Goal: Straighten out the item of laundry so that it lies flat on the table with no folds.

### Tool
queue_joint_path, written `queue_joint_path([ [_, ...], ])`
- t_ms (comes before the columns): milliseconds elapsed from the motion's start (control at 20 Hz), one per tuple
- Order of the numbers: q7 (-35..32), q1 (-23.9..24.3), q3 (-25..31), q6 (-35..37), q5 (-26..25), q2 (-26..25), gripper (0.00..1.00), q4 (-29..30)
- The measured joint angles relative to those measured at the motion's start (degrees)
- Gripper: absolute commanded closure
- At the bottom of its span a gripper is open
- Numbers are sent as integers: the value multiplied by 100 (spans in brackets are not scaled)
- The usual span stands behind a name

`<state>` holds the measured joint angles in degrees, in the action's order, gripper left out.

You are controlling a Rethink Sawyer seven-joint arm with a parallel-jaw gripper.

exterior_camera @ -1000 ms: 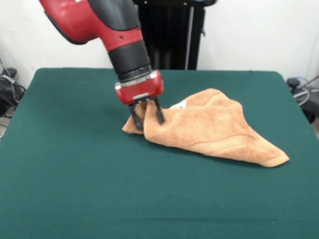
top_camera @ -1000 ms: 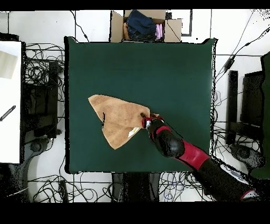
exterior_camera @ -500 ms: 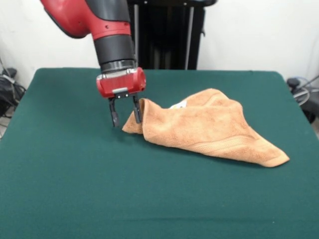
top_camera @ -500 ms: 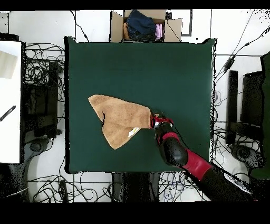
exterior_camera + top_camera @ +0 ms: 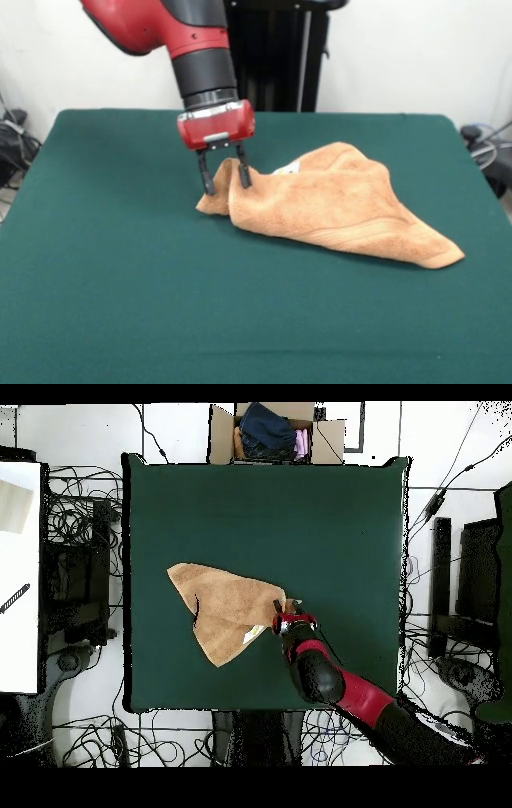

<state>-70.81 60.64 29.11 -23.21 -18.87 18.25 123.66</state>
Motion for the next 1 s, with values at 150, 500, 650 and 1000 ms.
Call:
queue_joint_path([
  [150, 0, -258, -172, 1, -1, 150, 0, 48],
  [500, 0, -411, -223, 1, 0, 335, 0, 122],
  [650, 0, -384, -224, 25, -1, 335, 0, 122],
  [1000, 0, -306, -224, 216, 0, 331, 0, 120],
])
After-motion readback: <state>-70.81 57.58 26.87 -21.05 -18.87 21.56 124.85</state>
